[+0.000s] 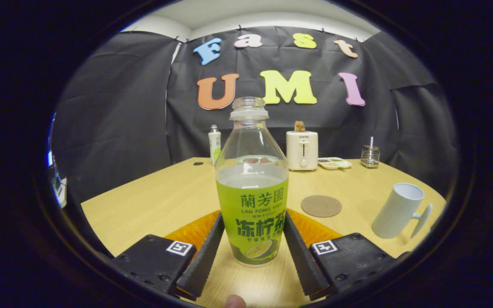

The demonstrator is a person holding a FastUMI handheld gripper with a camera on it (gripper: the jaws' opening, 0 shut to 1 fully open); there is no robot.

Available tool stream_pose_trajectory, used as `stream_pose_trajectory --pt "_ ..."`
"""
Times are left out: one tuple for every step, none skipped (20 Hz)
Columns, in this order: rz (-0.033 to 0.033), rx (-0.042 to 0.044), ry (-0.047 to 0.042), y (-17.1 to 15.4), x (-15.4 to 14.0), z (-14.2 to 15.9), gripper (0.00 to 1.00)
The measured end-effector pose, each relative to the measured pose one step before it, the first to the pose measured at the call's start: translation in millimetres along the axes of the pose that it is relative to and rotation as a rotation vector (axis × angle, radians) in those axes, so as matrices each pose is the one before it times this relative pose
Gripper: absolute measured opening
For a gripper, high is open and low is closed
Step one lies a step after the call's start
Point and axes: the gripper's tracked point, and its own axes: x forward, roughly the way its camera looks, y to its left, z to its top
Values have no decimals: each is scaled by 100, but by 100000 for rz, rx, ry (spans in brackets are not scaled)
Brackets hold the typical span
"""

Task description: Take the bottle from table, then pour the juice into the cup, finally place the bottle on the coaster

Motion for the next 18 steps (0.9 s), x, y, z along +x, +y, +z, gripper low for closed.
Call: stream_pose_trajectory --pt "-78 454 159 -36 72 -71 85" --pt "-125 638 269 -51 -212 41 84" --pt "433 983 1126 -36 -129 -70 83" --pt "853 866 823 72 -239 20 82" --pt "589 565 -536 -17 -496 394 82" --pt "653 1118 -1086 -194 -444 728 81" --pt "356 1384 -686 -211 -246 389 80" --pt "-860 1930 -953 -460 -243 575 80" --pt "-1257 2602 -981 -639 -118 601 80" --pt "-737 3798 -867 -507 115 649 79" --pt "-183 4214 -538 -201 92 487 79" --pt "81 5420 -744 -295 108 558 79" --pt "-43 5618 -1257 -425 35 653 79" --pt "-770 4483 -831 -454 30 562 79" --pt "-636 4305 -243 -453 125 285 79" --pt "-30 5391 -312 -392 88 316 79" --pt "1021 6640 -118 -39 74 220 79" --pt "1681 7527 -616 27 209 325 78"
